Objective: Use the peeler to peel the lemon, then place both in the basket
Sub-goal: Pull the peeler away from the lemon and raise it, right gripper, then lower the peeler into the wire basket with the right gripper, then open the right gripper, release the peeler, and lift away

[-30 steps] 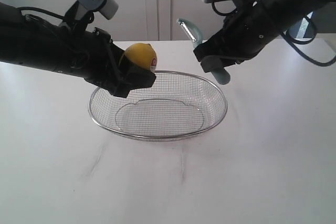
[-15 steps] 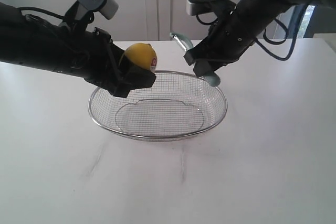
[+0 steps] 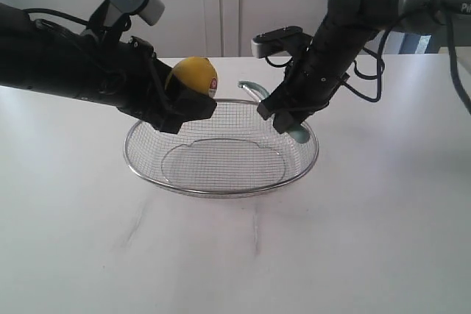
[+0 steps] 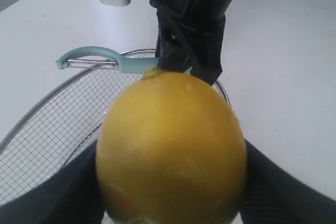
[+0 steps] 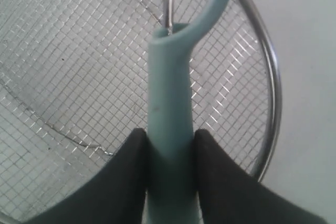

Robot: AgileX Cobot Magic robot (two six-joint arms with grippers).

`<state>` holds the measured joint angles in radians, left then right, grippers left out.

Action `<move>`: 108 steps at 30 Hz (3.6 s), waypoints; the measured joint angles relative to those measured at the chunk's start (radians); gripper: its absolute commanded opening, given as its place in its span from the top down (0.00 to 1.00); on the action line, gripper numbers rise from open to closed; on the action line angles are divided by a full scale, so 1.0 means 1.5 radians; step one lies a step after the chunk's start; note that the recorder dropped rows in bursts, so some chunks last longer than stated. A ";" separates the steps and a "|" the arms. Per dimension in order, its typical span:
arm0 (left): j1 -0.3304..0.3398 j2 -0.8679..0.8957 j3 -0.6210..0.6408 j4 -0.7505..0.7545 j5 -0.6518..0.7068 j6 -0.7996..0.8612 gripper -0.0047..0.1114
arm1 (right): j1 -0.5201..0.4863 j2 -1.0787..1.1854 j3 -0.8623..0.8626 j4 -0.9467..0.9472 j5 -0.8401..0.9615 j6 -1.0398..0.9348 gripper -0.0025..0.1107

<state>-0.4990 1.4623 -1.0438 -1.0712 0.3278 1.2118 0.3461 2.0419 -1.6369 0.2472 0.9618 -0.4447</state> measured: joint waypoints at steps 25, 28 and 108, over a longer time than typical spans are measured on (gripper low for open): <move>0.000 0.000 0.000 0.000 -0.003 0.000 0.96 | 0.044 0.082 -0.003 -0.024 -0.028 0.000 0.98; 0.000 0.000 0.000 0.000 -0.004 0.000 0.96 | 0.044 0.082 -0.003 -0.023 -0.028 0.000 0.96; 0.000 0.000 0.000 0.009 -0.005 0.000 0.96 | -0.023 -0.042 -0.003 -0.012 0.119 0.204 0.98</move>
<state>-0.4990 1.4623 -1.0438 -1.0575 0.3201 1.2118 0.3114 1.9790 -1.6411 0.2288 1.1409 -0.1394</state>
